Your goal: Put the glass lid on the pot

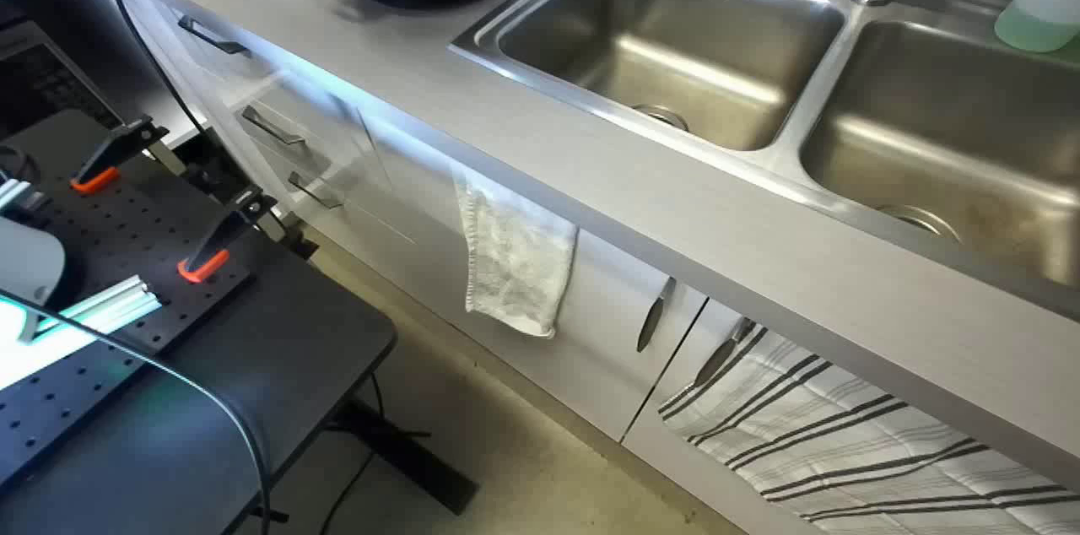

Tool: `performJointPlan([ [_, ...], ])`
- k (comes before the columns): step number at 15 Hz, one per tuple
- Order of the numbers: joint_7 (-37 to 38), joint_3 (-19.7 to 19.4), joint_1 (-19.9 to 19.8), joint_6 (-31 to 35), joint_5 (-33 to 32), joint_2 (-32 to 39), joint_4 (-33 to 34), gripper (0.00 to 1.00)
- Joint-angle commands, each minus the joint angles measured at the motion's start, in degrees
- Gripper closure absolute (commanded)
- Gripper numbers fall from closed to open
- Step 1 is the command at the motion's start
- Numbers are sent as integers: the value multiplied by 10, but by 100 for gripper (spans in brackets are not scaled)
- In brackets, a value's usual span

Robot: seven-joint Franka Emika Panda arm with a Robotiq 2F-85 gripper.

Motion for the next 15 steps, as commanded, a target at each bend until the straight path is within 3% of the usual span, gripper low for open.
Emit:
performJointPlan([
  [1, -4, 15, -16, -1, 4, 1, 1, 0],
  [9, -4, 18, -15, 1, 3, 2, 0, 0],
  [15, 2, 77, 7, 23, -29, 10, -14, 0],
])
